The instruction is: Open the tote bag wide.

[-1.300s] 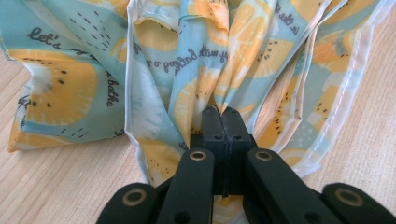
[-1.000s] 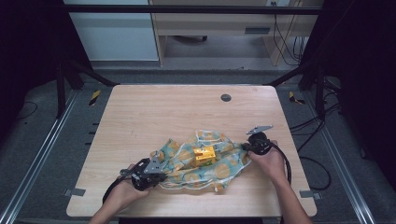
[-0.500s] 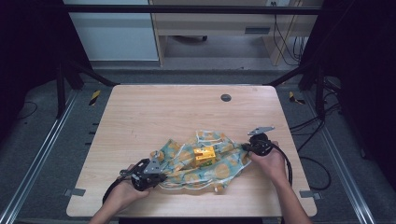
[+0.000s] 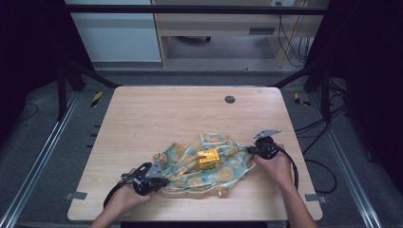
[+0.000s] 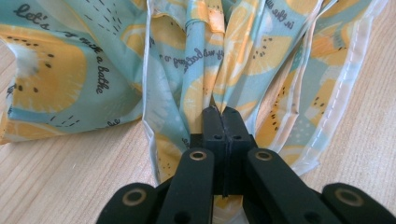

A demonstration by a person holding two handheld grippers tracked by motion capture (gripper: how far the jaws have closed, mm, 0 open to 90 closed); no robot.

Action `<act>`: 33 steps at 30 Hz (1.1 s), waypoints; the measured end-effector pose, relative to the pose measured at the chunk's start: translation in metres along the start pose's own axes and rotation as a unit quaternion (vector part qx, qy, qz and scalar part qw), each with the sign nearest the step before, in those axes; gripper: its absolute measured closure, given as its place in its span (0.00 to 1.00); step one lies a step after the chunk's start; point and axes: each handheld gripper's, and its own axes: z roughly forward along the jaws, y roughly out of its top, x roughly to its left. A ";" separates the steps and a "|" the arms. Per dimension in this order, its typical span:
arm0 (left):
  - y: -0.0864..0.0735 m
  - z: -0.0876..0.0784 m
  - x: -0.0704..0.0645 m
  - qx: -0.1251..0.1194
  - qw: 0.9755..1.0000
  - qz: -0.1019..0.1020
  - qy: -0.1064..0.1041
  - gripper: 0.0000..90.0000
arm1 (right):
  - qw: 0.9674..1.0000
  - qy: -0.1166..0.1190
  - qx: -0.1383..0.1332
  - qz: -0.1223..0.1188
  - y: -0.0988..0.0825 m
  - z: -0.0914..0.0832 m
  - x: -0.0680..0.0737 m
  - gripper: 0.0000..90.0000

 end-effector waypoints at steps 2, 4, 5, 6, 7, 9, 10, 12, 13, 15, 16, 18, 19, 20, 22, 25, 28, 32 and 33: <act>0.000 -0.001 0.000 0.002 1.000 0.002 0.000 1.00 | 1.000 0.000 0.000 0.000 0.000 0.000 0.000 1.00; 0.000 -0.001 0.001 -0.005 1.000 -0.001 0.002 1.00 | 1.000 0.001 -0.001 0.001 0.000 0.000 0.000 1.00; -0.001 -0.002 0.001 -0.009 1.000 -0.001 0.002 1.00 | 1.000 0.001 0.000 0.000 0.000 0.000 0.000 1.00; -0.001 -0.003 0.001 -0.012 1.000 0.000 0.002 1.00 | 1.000 0.001 -0.004 -0.005 0.000 0.000 0.000 1.00; -0.001 -0.003 0.001 -0.012 1.000 0.000 0.002 1.00 | 1.000 0.001 -0.005 -0.006 0.000 -0.001 0.000 1.00; 0.000 -0.005 0.001 -0.026 1.000 -0.006 0.003 0.98 | 1.000 0.003 -0.011 -0.008 0.000 -0.002 0.000 1.00; 0.000 -0.006 0.001 -0.036 0.999 -0.010 0.004 0.98 | 1.000 0.004 -0.019 -0.009 0.001 -0.003 0.000 1.00; 0.001 -0.008 0.001 -0.048 0.999 -0.014 0.001 0.96 | 0.999 0.007 -0.031 -0.011 0.003 -0.008 0.000 1.00; 0.002 -0.009 0.001 -0.052 0.999 -0.011 0.000 0.96 | 0.999 0.010 -0.039 -0.010 0.003 -0.009 0.000 0.99; 0.003 -0.010 0.000 -0.059 0.998 -0.011 0.000 0.94 | 0.999 0.017 -0.048 -0.007 0.004 -0.014 0.000 0.99; 0.003 -0.010 -0.001 -0.064 0.998 -0.012 0.000 0.93 | 0.998 0.018 -0.051 -0.008 0.005 -0.015 0.000 0.98; 0.005 -0.010 -0.002 -0.077 0.997 -0.013 0.001 0.88 | 0.998 0.020 -0.057 -0.009 0.006 -0.017 0.001 0.94; 0.007 -0.011 -0.003 -0.087 0.996 -0.013 0.003 0.80 | 0.998 0.021 -0.062 -0.009 0.006 -0.019 0.002 0.90; 0.007 -0.011 -0.003 -0.087 0.996 -0.013 0.003 0.76 | 0.998 0.021 -0.062 -0.009 0.006 -0.019 0.002 0.90; 0.009 -0.012 -0.004 -0.098 0.995 -0.016 0.004 0.69 | 0.998 0.014 -0.067 -0.014 0.007 -0.021 0.003 0.79; 0.012 -0.013 -0.006 -0.113 0.993 -0.013 0.004 0.63 | 0.997 0.006 -0.071 -0.012 0.008 -0.022 0.004 0.70; 0.016 -0.014 -0.009 -0.131 0.991 -0.007 0.004 0.54 | 0.997 0.002 -0.068 -0.019 0.012 -0.023 0.007 0.48; 0.019 -0.016 -0.010 -0.146 0.989 -0.008 0.006 0.46 | 0.997 -0.002 -0.068 -0.025 0.016 -0.026 0.012 0.32; 0.021 -0.017 -0.011 -0.157 0.987 -0.011 0.010 0.44 | 0.997 -0.009 -0.073 -0.030 0.017 -0.028 0.015 0.27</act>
